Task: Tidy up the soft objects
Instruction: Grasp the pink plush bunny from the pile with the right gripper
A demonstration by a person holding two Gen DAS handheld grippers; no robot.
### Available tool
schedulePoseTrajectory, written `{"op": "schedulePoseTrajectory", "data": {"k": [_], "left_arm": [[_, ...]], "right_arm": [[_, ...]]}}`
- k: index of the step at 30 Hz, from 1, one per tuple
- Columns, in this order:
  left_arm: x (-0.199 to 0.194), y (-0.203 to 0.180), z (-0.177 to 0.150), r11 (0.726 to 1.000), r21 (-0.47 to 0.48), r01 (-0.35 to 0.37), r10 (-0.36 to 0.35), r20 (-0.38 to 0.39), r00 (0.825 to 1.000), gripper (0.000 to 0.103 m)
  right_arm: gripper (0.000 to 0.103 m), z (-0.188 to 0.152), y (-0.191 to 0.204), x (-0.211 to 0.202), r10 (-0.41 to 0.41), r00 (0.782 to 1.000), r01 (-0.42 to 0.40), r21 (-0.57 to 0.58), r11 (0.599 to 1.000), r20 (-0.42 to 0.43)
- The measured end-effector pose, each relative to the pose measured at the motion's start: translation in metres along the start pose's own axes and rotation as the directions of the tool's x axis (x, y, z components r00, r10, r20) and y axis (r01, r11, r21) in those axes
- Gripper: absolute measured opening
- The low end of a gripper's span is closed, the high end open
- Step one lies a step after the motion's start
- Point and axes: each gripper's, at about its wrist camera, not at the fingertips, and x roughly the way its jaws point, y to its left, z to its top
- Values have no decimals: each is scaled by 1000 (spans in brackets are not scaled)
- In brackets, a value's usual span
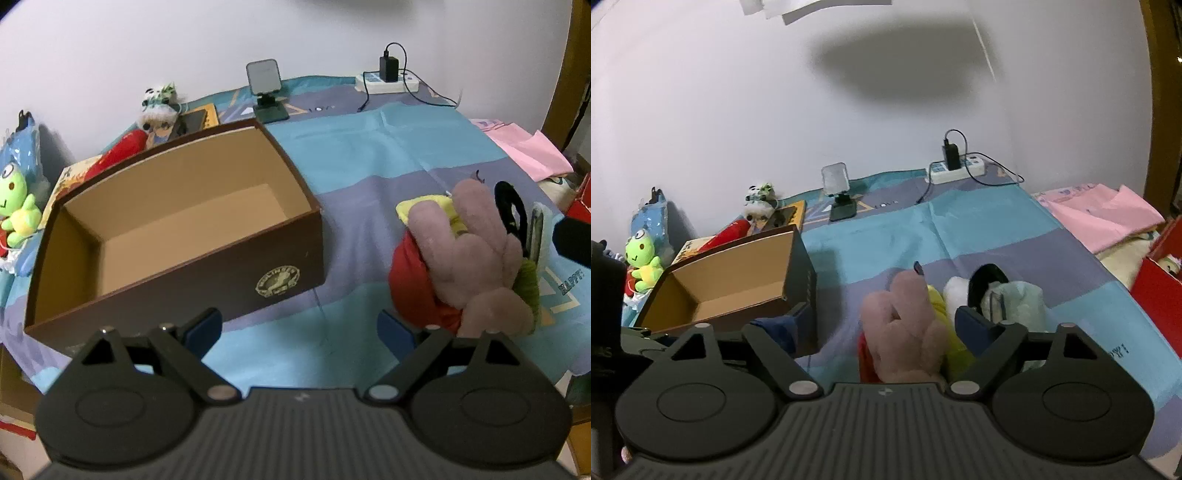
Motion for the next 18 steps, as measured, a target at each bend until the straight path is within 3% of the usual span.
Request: {"op": "schedulePoseTrajectory", "data": {"k": [12, 18], "left_arm": [[8, -8, 3, 999, -10, -30, 30, -10, 1000, 90], [10, -20, 5, 999, 14, 31, -31, -6, 1000, 90]], "right_arm": [[48, -5, -12, 20, 117, 993, -117, 22, 993, -10], [36, 2, -43, 27, 162, 986, -159, 83, 984, -42]]}}
